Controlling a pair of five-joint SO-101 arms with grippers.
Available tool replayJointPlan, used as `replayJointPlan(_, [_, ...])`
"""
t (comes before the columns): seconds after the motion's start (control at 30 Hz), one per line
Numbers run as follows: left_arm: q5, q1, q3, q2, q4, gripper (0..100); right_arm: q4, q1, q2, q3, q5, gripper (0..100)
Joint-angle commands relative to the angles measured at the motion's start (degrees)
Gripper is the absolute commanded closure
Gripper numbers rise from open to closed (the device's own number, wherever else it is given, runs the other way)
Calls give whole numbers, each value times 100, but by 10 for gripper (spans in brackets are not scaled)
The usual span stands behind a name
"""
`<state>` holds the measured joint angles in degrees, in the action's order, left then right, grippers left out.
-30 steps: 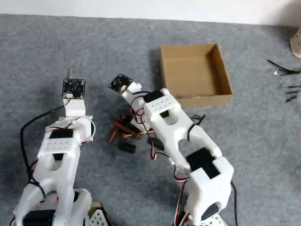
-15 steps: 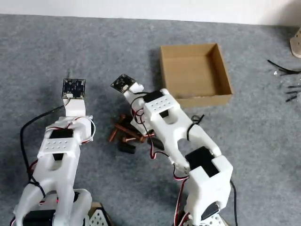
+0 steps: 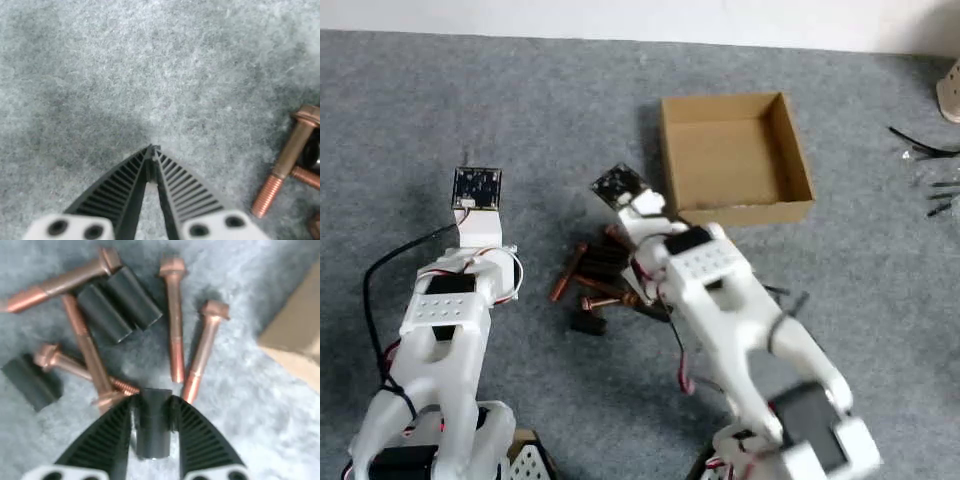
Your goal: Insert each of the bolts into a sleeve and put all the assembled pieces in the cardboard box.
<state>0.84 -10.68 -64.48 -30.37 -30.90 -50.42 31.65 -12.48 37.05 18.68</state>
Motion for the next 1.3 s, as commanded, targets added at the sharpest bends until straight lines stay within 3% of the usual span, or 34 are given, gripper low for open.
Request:
replayJointPlan(0.0, [35,-31,66,-180,114,989,145,-338,-1165,391,-70,993])
replayJointPlan(0.17, [35,-22,66,-180,114,989,330,-1253,-1420,901,-44,993])
replayJointPlan(0.43, [35,-13,66,-180,114,989,892,-2360,426,1077,-44,993])
replayJointPlan(0.57, [35,-13,66,-180,114,989,857,-2431,998,532,-88,976])
replayJointPlan(0.77, [35,-4,66,-180,114,989,48,-2343,1174,251,-97,741])
replayJointPlan(0.93, [35,-4,66,-180,132,989,-286,-2352,1174,251,-97,772])
replayJointPlan(1.27, [35,4,66,-171,193,989,4,-2334,1226,268,-97,797])
